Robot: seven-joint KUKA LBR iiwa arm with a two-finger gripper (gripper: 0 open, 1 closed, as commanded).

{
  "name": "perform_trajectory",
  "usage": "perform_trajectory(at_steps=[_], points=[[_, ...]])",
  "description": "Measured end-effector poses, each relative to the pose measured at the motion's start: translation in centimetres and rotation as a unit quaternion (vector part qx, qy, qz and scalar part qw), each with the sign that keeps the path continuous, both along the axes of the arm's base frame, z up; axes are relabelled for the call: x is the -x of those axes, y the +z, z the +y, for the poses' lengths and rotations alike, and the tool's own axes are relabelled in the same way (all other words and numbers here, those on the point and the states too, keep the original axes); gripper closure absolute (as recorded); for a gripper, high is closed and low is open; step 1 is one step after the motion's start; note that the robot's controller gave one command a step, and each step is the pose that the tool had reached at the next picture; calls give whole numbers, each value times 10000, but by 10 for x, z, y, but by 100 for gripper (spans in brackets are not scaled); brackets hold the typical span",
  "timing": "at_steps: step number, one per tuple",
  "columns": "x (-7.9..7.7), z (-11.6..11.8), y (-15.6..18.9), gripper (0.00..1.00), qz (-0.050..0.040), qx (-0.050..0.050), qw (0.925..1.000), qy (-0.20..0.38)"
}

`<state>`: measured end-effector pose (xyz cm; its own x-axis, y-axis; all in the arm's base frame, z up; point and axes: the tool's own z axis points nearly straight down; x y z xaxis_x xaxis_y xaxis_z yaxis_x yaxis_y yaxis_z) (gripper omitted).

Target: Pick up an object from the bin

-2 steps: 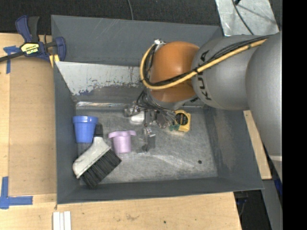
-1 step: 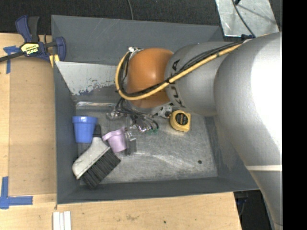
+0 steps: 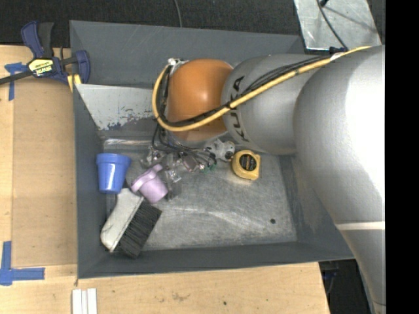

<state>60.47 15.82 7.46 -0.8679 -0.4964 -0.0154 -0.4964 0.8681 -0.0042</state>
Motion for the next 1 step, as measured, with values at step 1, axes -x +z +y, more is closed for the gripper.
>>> perform_trajectory(at_steps=[1], points=[[0, 0, 0, 100, 0, 0, 10000, -2]])
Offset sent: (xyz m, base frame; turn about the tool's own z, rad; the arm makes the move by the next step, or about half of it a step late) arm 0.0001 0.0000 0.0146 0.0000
